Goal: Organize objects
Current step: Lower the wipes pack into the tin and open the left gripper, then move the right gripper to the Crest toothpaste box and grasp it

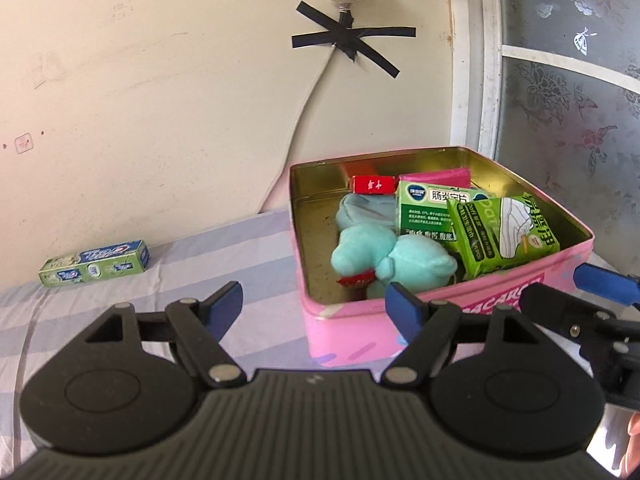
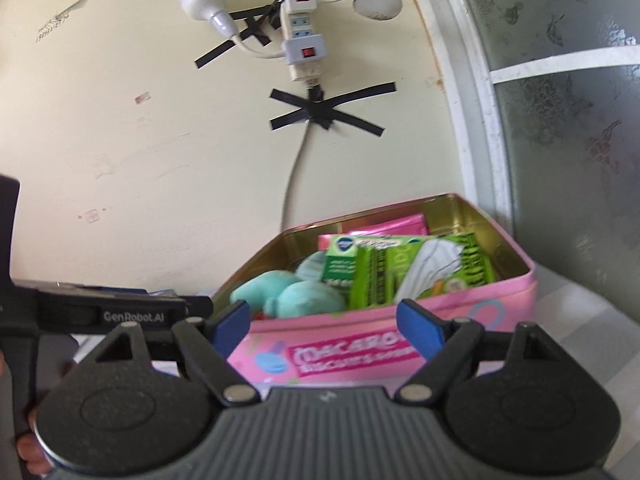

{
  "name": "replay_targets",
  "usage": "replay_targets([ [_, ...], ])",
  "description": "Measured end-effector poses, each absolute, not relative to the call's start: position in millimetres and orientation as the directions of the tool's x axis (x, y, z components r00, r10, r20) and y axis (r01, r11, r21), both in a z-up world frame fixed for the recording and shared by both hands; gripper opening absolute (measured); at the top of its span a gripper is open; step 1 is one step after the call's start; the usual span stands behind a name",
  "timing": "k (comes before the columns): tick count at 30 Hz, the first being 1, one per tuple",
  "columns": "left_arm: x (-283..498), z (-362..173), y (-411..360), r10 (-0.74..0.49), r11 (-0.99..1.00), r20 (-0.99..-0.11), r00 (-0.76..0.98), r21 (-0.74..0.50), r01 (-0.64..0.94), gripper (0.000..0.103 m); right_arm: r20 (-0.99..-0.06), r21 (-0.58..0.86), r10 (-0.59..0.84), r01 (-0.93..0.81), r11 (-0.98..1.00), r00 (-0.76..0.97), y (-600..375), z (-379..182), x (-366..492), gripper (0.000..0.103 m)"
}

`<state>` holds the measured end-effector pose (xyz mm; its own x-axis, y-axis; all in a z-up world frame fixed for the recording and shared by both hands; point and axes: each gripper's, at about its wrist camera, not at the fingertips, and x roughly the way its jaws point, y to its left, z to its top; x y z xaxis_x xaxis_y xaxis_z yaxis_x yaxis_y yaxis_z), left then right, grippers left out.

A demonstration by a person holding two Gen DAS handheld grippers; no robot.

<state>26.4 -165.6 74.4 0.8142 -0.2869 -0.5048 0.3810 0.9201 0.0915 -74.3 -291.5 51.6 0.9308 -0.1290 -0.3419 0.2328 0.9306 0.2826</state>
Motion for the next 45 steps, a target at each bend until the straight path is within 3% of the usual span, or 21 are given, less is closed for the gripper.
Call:
replay_targets([
  [18, 31.5, 60.8, -62.8, -0.210, 0.958, -0.509, 0.834, 0.061, 0.279, 0.080, -0.369, 0.221, -0.038, 0.127, 0.967, 0.929, -214.0, 71.6, -45.2, 0.083],
  [35, 68.1, 29.3, 40.0, -0.020, 0.994, -0.550, 0.835, 0.077, 0.075, 0.080, -0.429, 0.117, 0.080, -0.032, 0.993, 0.900, -133.2, 73.1, 10.3, 0.083],
  [45, 86.8, 21.1, 78.5, -0.005, 1.000, -0.568, 0.823, -0.009, 0.000, 0.080, -0.484, 0.080, 0.114, -0.086, 0.993, 0.868, -102.6, 66.6, 45.3, 0.083],
])
